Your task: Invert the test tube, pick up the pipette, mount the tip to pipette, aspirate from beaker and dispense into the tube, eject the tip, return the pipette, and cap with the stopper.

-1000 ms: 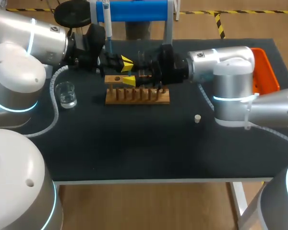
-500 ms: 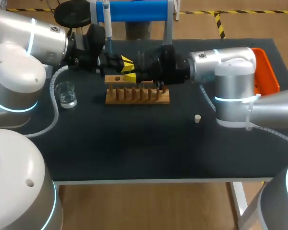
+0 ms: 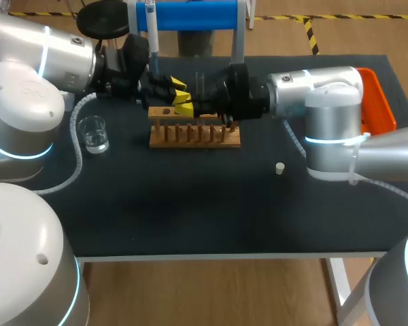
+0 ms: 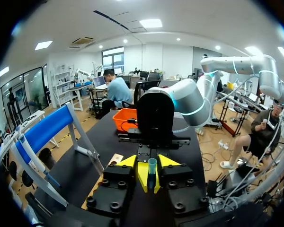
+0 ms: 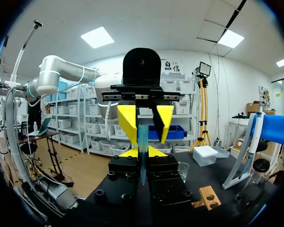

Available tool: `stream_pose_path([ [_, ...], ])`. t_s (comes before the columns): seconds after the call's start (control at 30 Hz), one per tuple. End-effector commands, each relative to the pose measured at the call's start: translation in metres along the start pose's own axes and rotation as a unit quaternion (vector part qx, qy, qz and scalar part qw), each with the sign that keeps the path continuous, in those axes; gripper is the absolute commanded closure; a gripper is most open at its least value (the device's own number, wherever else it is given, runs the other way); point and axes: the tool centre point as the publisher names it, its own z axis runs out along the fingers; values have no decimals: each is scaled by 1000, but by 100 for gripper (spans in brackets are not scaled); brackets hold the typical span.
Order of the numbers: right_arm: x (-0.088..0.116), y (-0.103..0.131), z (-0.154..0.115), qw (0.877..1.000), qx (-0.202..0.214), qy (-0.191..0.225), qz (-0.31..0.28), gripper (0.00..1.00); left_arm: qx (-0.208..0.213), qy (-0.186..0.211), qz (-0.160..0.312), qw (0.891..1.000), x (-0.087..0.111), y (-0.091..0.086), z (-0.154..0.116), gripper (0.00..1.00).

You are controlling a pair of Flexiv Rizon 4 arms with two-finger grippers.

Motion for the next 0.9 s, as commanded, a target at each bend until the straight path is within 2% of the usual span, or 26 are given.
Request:
stream_pose_path([
  [0.03, 4, 0, -11, 1000, 1, 1, -1, 100, -1, 2, -1, 1000, -1, -1, 0, 0],
  [0.37, 9, -4, -52, 1000, 8, 5, -10, 100, -1, 2, -1, 1000, -1, -1, 0, 0],
  [0.67, 17, -7, -109, 1000, 16, 8, -17, 100, -1, 2, -1, 1000, -1, -1, 0, 0],
  [0.9, 25, -13, -149, 999, 24, -5, -26, 100, -1, 2, -1, 1000, -1, -1, 0, 0],
])
